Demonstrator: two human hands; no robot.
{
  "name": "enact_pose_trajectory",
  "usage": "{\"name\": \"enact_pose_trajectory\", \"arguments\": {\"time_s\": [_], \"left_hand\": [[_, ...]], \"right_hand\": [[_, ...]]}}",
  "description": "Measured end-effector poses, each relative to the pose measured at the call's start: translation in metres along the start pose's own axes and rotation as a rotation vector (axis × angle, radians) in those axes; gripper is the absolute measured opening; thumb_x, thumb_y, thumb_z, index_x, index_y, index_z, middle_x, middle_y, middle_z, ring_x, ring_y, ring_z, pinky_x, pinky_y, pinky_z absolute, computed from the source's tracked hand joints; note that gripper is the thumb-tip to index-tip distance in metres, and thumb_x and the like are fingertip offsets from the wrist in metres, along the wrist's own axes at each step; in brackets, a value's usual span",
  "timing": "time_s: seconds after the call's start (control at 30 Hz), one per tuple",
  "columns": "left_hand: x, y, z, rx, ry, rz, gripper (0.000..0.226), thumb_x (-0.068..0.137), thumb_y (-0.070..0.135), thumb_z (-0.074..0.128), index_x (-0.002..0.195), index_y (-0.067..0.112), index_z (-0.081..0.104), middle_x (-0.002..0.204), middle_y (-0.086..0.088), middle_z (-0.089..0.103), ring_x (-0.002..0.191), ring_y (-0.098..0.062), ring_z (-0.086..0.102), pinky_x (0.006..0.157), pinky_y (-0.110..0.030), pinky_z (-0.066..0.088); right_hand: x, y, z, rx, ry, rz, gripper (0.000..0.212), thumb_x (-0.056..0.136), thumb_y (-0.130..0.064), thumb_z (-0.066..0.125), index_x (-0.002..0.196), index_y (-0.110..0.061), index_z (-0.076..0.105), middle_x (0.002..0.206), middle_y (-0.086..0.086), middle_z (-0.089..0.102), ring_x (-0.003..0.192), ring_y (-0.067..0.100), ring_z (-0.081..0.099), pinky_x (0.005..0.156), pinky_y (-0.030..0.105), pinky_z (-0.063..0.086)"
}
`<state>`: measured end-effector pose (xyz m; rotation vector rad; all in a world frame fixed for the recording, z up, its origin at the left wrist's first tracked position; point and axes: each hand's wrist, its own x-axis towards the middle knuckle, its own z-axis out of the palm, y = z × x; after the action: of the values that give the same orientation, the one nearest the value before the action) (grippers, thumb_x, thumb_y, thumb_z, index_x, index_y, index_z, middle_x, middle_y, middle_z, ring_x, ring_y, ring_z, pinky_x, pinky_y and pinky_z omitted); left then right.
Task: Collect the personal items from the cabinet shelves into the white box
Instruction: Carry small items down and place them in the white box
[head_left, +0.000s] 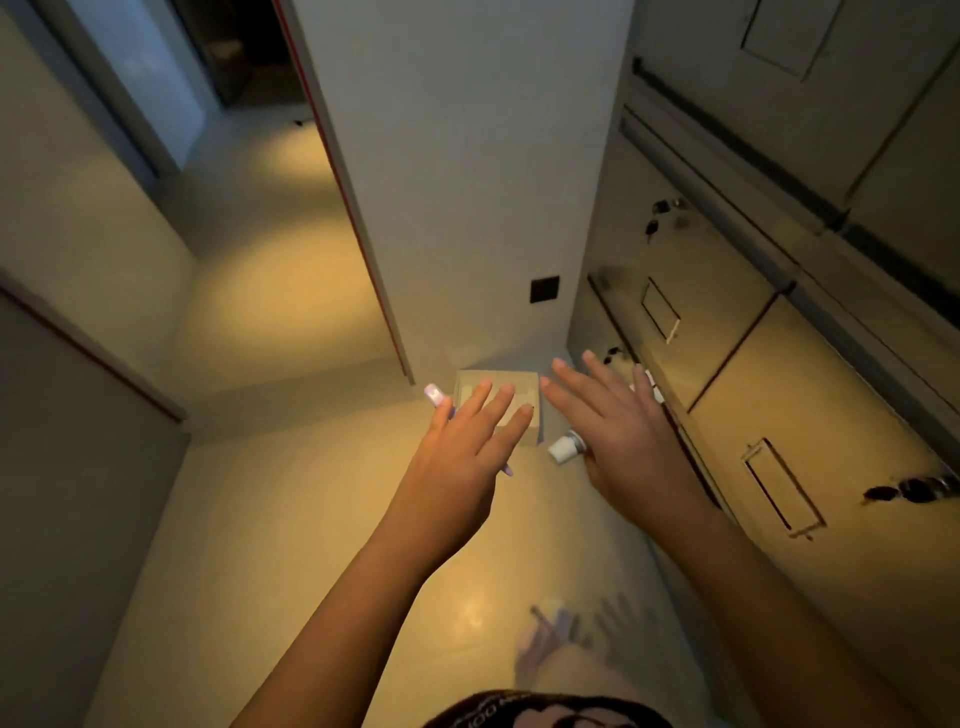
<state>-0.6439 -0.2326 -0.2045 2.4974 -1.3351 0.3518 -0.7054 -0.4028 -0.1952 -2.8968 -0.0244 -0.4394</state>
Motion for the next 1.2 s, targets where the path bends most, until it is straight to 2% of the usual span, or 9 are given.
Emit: {"name": "enact_pose_trajectory", "arguments": {"time_s": [0.23,0.4,0.57,0.63,0.73,0.8,0.87,1.0,1.2], "left_hand": [[0.080,-0.035,0.021,-0.020,0.034,-0.117,0.067,0.058,-0.022,0.068,0.121,-0.003,0.056,0.127,-0.023,0.054,0.118,-0.045,0.047,0.092,-0.059,0.035],[0.112,-0.068,0.040,-0.023,-0.009,-0.125,0.066,0.056,-0.023,0.067,0.119,-0.004,0.057,0.126,-0.024,0.054,0.118,-0.046,0.047,0.092,-0.059,0.034],[0.136,-0.121,0.060,-0.039,-0.003,-0.172,0.071,0.058,-0.024,0.066,0.125,-0.003,0.052,0.129,-0.024,0.051,0.122,-0.046,0.042,0.098,-0.057,0.022],[0.147,-0.146,0.068,-0.066,-0.013,-0.167,0.068,0.061,-0.021,0.067,0.125,-0.003,0.052,0.130,-0.024,0.051,0.123,-0.046,0.041,0.098,-0.058,0.022],[0.168,-0.187,0.077,-0.102,-0.014,-0.145,0.065,0.063,-0.020,0.067,0.124,-0.004,0.052,0.129,-0.025,0.051,0.123,-0.047,0.041,0.098,-0.059,0.023],[0.185,-0.215,0.081,-0.121,-0.013,-0.119,0.064,0.064,-0.020,0.066,0.125,-0.004,0.052,0.130,-0.026,0.050,0.123,-0.047,0.040,0.099,-0.059,0.023],[0.202,-0.245,0.088,-0.134,-0.018,-0.076,0.063,0.065,-0.020,0.065,0.124,-0.004,0.052,0.129,-0.026,0.050,0.123,-0.047,0.039,0.099,-0.059,0.024],[0.242,-0.300,0.111,-0.118,-0.023,0.037,0.053,0.073,-0.015,0.057,0.124,-0.005,0.052,0.129,-0.028,0.050,0.121,-0.050,0.040,0.097,-0.063,0.026],[0.278,-0.343,0.200,-0.059,-0.066,0.076,0.069,0.060,-0.021,0.069,0.125,-0.004,0.052,0.129,-0.027,0.049,0.121,-0.049,0.041,0.096,-0.063,0.027]], "right_hand": [[0.090,0.056,0.014,-0.003,0.015,-0.121,0.074,0.049,0.018,0.078,0.117,-0.004,0.061,0.123,0.017,0.059,0.117,0.043,0.050,0.091,0.066,0.031],[0.130,0.076,0.035,0.009,-0.031,-0.090,0.075,0.052,0.017,0.076,0.121,-0.006,0.059,0.126,0.015,0.058,0.120,0.042,0.047,0.093,0.065,0.030],[0.178,0.085,0.059,0.008,-0.063,-0.050,0.077,0.051,0.022,0.073,0.121,-0.006,0.059,0.126,0.016,0.057,0.121,0.042,0.046,0.095,0.064,0.028],[0.199,0.088,0.069,0.013,-0.097,-0.011,0.074,0.060,0.022,0.066,0.126,-0.008,0.054,0.133,0.015,0.051,0.129,0.040,0.038,0.103,0.060,0.019],[0.233,0.094,0.089,0.003,-0.120,-0.023,0.073,0.079,0.015,0.050,0.142,-0.018,0.032,0.151,0.005,0.025,0.142,0.027,0.010,0.110,0.045,-0.007],[0.259,0.097,0.107,0.007,-0.172,0.001,0.074,0.083,0.009,0.046,0.145,-0.023,0.021,0.155,-0.001,0.013,0.143,0.021,-0.001,0.110,0.042,-0.013],[0.288,0.097,0.123,-0.029,-0.170,0.043,0.077,0.078,0.012,0.050,0.144,-0.022,0.027,0.153,0.002,0.019,0.142,0.024,0.005,0.111,0.047,-0.006],[0.338,0.105,0.159,-0.159,-0.049,0.048,0.073,0.051,0.017,0.075,0.119,-0.009,0.061,0.126,0.014,0.058,0.119,0.039,0.049,0.094,0.065,0.031],[0.375,0.164,0.246,-0.109,0.027,-0.072,0.072,0.047,0.018,0.078,0.114,-0.004,0.063,0.121,0.019,0.060,0.112,0.044,0.053,0.086,0.068,0.033]]}}
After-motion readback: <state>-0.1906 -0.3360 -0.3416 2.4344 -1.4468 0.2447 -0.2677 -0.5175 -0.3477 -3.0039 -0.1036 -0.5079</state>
